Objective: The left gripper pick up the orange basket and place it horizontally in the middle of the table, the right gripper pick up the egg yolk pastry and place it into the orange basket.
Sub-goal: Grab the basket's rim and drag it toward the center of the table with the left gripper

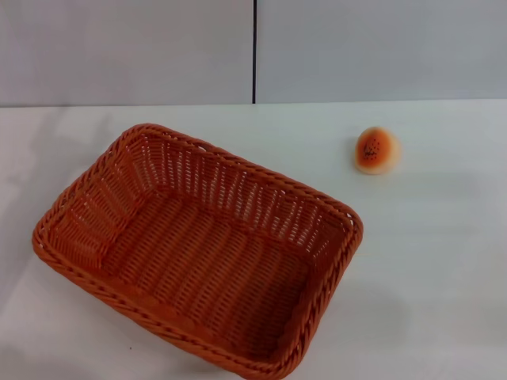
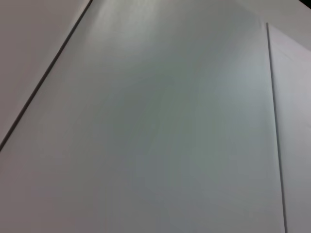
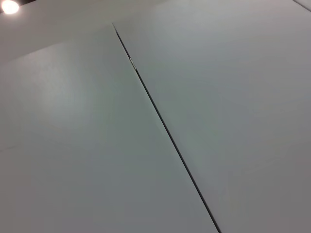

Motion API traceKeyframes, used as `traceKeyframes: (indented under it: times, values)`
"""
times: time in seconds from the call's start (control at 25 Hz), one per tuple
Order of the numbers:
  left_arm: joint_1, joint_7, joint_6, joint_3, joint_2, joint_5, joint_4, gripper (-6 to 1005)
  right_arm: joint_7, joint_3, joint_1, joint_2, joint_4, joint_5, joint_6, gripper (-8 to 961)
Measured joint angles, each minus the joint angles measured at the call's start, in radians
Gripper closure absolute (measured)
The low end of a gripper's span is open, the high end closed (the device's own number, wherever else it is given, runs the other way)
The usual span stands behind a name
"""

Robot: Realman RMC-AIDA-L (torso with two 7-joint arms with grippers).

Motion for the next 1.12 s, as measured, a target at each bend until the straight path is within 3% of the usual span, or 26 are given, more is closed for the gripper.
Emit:
traceKeyframes:
  times: [0.68, 0.76, 0.88, 0.92, 0.96, 1.12]
  values:
    - [-0.002, -0.090, -0.060, 0.051, 0.003, 0.000, 0.069, 189, 0.000, 0.002, 0.001, 0.000, 0.003, 0.000, 0.015, 169]
    - [0.017, -0.254, -0.147, 0.141, 0.018, 0.001, 0.195, 189, 0.000, 0.001, 0.001, 0.000, 0.003, 0.000, 0.015, 169]
    - [0.026, -0.344, -0.185, 0.191, 0.036, 0.001, 0.259, 189, 0.000, 0.001, 0.001, 0.000, 0.002, 0.000, 0.015, 170]
    - [0.034, -0.463, -0.219, 0.254, 0.075, 0.002, 0.332, 189, 0.000, 0.001, -0.001, 0.000, 0.000, 0.000, 0.014, 170]
    - [0.034, -0.463, -0.219, 0.254, 0.075, 0.002, 0.332, 190, 0.000, 0.001, -0.001, 0.000, 0.000, 0.000, 0.014, 170]
    - [0.035, -0.636, -0.241, 0.287, 0.136, 0.076, 0.422, 190, 0.000, 0.006, -0.003, 0.000, -0.002, 0.002, 0.014, 170]
